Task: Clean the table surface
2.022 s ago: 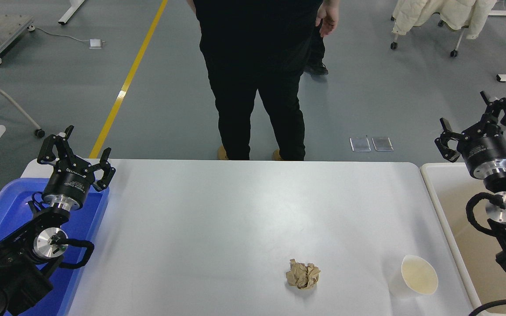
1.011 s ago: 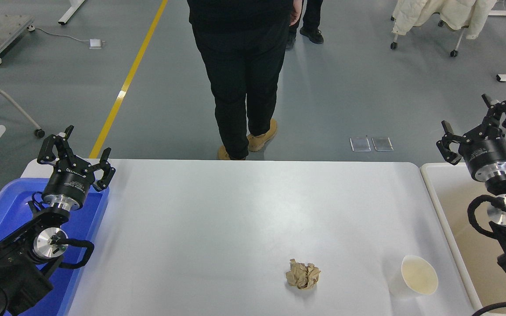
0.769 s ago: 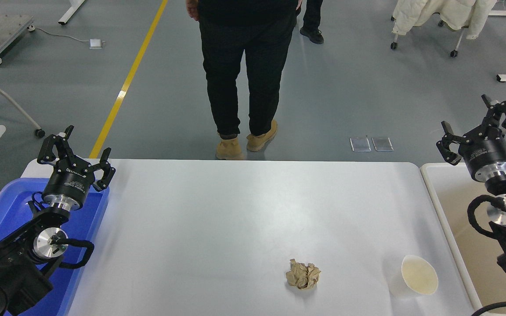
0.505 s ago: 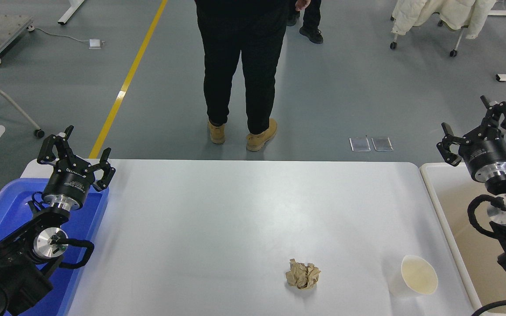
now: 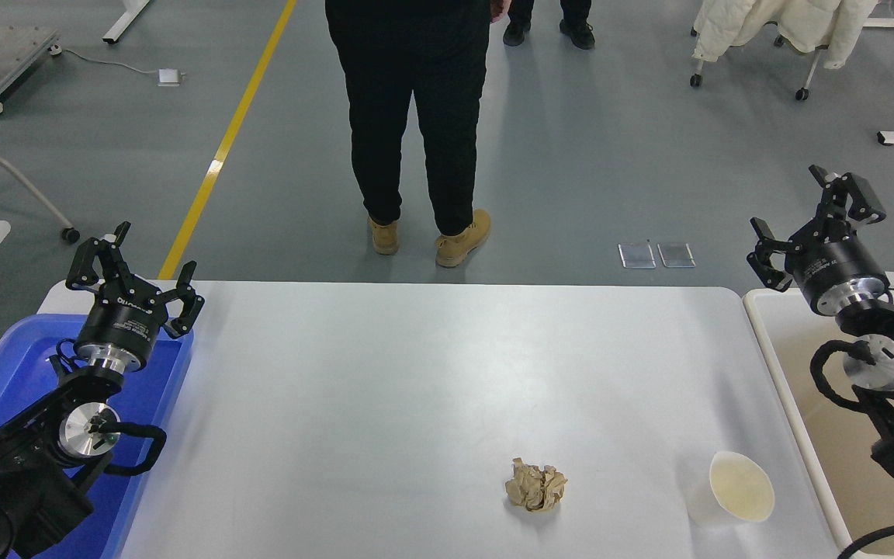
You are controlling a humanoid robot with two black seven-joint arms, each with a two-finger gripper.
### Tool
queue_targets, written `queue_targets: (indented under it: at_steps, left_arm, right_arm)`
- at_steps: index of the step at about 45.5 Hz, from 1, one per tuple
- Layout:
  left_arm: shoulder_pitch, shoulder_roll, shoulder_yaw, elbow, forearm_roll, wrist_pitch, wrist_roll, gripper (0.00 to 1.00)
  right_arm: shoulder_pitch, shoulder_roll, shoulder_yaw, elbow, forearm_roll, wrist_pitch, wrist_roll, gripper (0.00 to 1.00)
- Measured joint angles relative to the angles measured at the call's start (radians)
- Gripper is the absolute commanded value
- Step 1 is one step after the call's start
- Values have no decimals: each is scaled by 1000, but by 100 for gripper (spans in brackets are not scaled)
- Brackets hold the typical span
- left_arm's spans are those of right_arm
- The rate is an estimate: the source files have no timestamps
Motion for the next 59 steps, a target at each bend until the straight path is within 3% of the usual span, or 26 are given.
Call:
queue_targets:
  at_steps: [7,17,26,43,59]
  left_arm:
    - [0,0,0,0,0,0,0,100]
    - [0,0,0,0,0,0,0,100]
    - [0,0,0,0,0,0,0,100]
    - [0,0,0,0,0,0,0,100]
    - [0,0,0,0,0,0,0,100]
  right_arm:
    - [88,-94,-215,9,-35,2,1,99]
    - [306,-241,-721,49,-107,22,2,99]
    - [445,-361,-1005,132,-348,58,23,99]
    - [547,-657,-1154,513,-895,77,128,99]
    - [469,-778,-1184,727,-1087,72,171,99]
